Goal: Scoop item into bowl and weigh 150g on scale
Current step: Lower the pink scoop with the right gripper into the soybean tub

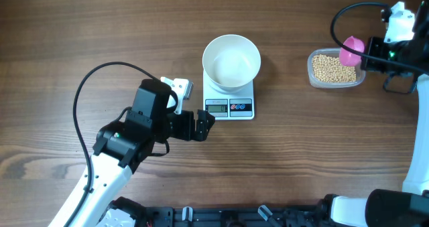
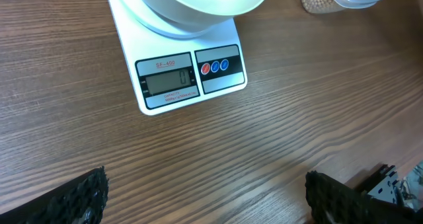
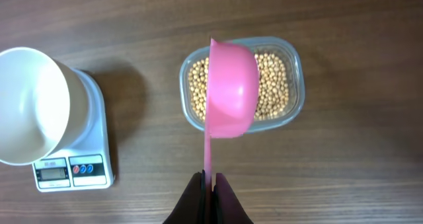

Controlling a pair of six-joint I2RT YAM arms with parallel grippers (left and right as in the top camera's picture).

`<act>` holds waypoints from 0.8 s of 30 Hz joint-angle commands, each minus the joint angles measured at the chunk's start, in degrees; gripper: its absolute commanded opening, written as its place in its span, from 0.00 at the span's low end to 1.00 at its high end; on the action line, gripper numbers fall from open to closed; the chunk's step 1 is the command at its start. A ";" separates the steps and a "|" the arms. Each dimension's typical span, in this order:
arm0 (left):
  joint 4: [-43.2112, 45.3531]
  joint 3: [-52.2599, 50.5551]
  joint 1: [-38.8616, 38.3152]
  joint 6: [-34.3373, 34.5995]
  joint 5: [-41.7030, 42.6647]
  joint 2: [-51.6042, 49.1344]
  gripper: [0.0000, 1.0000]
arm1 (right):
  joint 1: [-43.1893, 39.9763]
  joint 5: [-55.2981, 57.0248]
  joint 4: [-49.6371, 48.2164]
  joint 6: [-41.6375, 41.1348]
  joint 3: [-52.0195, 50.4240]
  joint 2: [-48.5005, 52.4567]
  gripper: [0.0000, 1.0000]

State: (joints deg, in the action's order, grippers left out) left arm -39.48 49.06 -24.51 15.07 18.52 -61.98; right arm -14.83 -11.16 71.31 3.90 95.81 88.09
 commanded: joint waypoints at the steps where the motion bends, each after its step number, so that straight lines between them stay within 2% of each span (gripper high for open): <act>1: 0.20 0.57 0.42 -1.38 -0.13 -0.13 1.00 | -0.24 1.25 1.57 3.63 0.07 0.85 0.04; 3: 0.17 0.57 0.42 -1.38 -0.13 -0.13 1.00 | -0.24 1.49 1.86 5.64 0.07 0.85 0.04; 24: -0.46 0.57 0.42 -1.36 -5.11 -0.13 1.00 | -0.24 2.82 -1.60 5.11 -2.21 4.33 0.04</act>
State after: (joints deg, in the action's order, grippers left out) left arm -39.90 49.06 -24.51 15.05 14.83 -61.98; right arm -14.83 -8.93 70.08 8.23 93.73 92.29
